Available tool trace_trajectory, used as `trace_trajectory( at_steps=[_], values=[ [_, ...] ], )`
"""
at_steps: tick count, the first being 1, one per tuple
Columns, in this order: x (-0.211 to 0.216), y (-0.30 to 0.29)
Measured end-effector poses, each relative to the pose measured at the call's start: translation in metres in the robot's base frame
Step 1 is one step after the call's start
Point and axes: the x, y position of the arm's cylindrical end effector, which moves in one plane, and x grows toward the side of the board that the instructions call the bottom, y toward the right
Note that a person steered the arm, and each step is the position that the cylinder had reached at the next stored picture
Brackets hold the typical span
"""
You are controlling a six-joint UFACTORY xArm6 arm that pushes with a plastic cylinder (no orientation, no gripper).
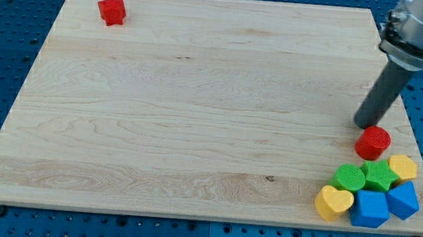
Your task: Push the red star above the green circle
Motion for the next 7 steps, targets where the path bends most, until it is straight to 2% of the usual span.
trace_trajectory(
  at_steps=[2, 3, 4, 6, 7],
  values=[
    [0.042, 0.008],
    [0.037, 0.004],
    [0.016, -0.033],
    [0.015, -0.208],
    [-0.001, -0.302]
  ],
)
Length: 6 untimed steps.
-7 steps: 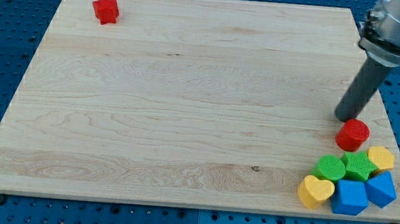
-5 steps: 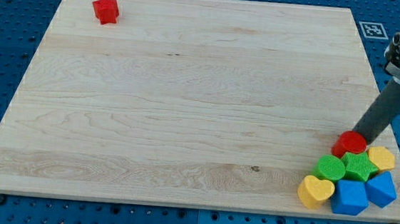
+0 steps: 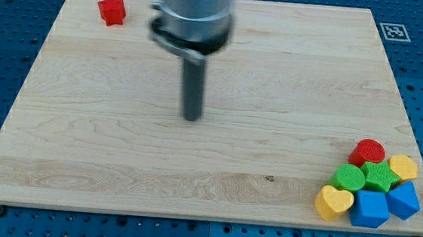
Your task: Push the red star above the green circle
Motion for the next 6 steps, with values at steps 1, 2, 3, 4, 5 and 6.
trace_trajectory(
  at_steps=[1, 2, 3, 4, 5, 6],
  values=[
    [-0.037, -0.077],
    [-0.087, -0.149],
    [-0.141, -0.22],
    [-0.185, -0.235],
    [-0.213, -0.229],
    [-0.221, -0.181]
  ],
)
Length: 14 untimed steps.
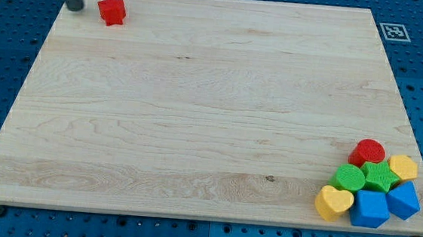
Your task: Push the red star above the green circle
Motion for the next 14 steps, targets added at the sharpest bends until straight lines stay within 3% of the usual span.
trace_trajectory(
  at_steps=[1, 2, 3, 4, 5, 7, 11, 12, 13, 14],
  values=[
    [0.006, 0.077],
    [0.04, 0.166],
    [0.073, 0.228],
    [0.076, 0.249],
    [0.071, 0.253],
    [0.042, 0.198],
    [0.061, 0.172],
    [0.086, 0.193],
    [0.077, 0.208],
    [0.038, 0.175]
  ],
)
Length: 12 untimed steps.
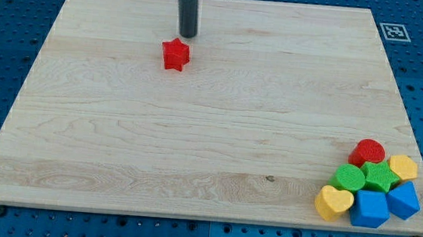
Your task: Push the red star above the green circle
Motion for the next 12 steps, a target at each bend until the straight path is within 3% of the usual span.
trace_trajectory(
  at_steps=[1, 2, 4, 5, 6, 7, 9, 10, 11, 12],
  values=[
    [0.014, -0.038],
    [0.055, -0.038],
    [0.114, 0.1],
    [0.133, 0.139],
    [0.108, 0.093],
    [0.114, 0.082],
    [0.189, 0.143],
    [0.207, 0.162],
    [0.209, 0.163],
    [0.18, 0.149]
  ],
)
